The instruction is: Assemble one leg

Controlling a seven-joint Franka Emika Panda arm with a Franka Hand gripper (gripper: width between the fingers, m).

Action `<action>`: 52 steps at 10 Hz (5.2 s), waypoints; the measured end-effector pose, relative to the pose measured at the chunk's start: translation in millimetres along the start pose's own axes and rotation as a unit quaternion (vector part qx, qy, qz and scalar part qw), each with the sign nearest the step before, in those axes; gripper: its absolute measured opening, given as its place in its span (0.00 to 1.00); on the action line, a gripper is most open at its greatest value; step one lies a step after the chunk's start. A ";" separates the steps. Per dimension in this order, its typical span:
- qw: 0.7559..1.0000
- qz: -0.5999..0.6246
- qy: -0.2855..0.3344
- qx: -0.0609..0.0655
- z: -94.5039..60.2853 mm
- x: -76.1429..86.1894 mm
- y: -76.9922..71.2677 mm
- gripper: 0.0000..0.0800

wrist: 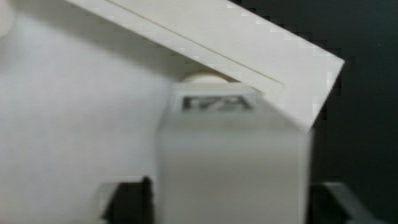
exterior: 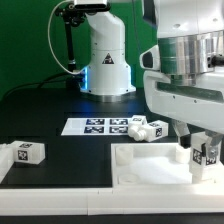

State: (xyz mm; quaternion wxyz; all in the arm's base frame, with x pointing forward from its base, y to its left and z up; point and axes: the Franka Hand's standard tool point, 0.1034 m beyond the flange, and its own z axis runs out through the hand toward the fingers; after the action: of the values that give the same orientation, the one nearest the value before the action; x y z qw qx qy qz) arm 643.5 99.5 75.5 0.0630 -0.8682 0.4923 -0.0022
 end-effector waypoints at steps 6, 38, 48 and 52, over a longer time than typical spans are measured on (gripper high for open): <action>0.918 -0.395 -0.011 -0.012 1.6 -10.0 0.1 0.81; 0.961 -0.274 0.008 -0.017 4.5 -9.6 -4.6 0.36; 0.999 -0.048 -0.004 -0.021 8.4 -15.8 -5.0 0.78; 0.979 -0.204 -0.009 -0.021 8.8 -15.3 -4.3 0.81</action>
Offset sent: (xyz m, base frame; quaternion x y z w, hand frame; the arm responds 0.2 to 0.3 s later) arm 0.0000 0.0000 0.0000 0.0000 0.0000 -0.1296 0.9916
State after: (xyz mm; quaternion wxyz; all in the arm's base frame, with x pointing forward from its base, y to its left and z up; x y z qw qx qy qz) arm 639.8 115.7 68.2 0.0477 -0.9513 0.3045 0.0030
